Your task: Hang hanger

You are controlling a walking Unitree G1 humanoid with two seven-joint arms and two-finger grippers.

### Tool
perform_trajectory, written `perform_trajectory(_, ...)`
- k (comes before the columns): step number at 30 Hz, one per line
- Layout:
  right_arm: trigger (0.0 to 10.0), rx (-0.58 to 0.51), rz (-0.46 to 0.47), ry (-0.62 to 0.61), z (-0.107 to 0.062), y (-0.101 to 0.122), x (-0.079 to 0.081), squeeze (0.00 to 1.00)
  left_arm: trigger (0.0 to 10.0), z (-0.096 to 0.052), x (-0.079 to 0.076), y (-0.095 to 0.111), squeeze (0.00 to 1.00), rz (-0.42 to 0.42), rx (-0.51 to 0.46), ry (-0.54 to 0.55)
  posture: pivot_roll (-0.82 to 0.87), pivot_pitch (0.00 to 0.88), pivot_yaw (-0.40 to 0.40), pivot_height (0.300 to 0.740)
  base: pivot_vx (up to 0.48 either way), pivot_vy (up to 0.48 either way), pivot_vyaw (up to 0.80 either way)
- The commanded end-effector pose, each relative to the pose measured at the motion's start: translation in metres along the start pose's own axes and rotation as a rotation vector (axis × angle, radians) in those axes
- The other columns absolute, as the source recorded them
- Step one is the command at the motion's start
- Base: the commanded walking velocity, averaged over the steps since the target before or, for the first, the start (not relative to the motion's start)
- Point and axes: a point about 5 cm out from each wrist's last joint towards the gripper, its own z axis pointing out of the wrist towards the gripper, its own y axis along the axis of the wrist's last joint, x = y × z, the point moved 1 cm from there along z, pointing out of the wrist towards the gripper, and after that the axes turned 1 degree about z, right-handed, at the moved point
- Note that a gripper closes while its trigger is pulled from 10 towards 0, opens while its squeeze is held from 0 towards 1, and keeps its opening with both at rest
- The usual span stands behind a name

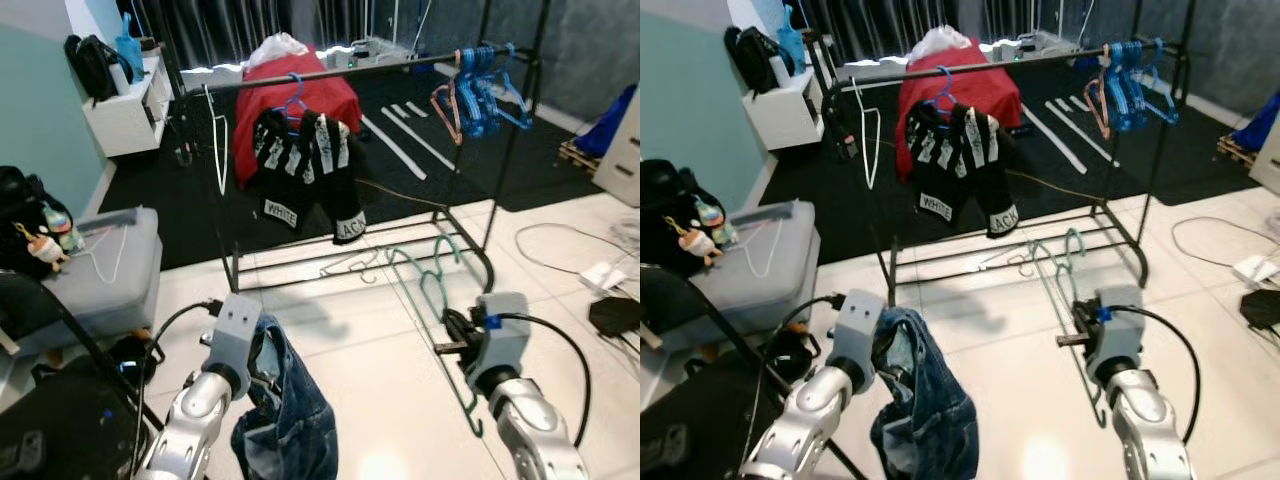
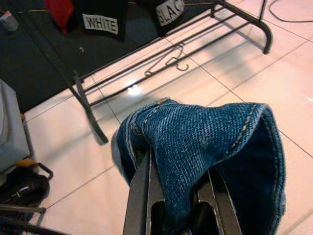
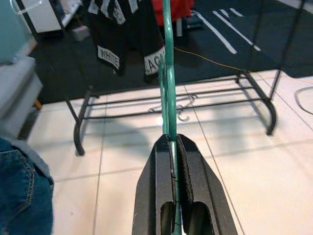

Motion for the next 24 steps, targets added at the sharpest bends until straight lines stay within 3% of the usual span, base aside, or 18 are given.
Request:
perform_trajectory(1, 10.0, -0.001, 0.002, 0.033, 0.0013, -0.0032, 0.0107, 0.00, 10.0, -0.0012, 0.0060, 0.0009, 0.00, 0.020, -0.013, 0.021, -0.16, 0.000, 0.049, 0.740, -0.480, 0.000, 0.00)
perform_trajectory(6, 10.0, -0.006, 0.008, 0.036, 0.0022, -0.0035, 0.0117, 0.00, 10.0, -0.0001, 0.0062, 0.0005, 0.00, 0.025, -0.012, 0.014, -0.15, 0.000, 0.051, 0.740, -0.480, 0.000, 0.00)
perform_trajectory(10, 10.0, -0.008, 0.015, 0.035, 0.0024, -0.0039, 0.0118, 0.00, 10.0, 0.0001, 0.0062, 0.0003, 0.00, 0.024, -0.012, 0.009, -0.15, 0.000, 0.050, 0.740, -0.165, 0.000, 0.00)
perform_trajectory(19, 10.0, 0.023, 0.015, 0.034, 0.0034, -0.0083, 0.0124, 0.00, 10.0, 0.0002, 0.0059, -0.0014, 0.00, 0.022, -0.008, 0.004, -0.15, 0.000, 0.049, 0.740, 0.000, 0.000, -0.80)
perform_trajectory(24, 10.0, 0.030, 0.040, 0.022, 0.0038, -0.0106, 0.0108, 0.00, 10.0, 0.0002, 0.0068, -0.0009, 0.00, -0.032, -0.024, -0.001, -0.14, 0.000, 0.049, 0.740, 0.000, 0.000, -0.80)
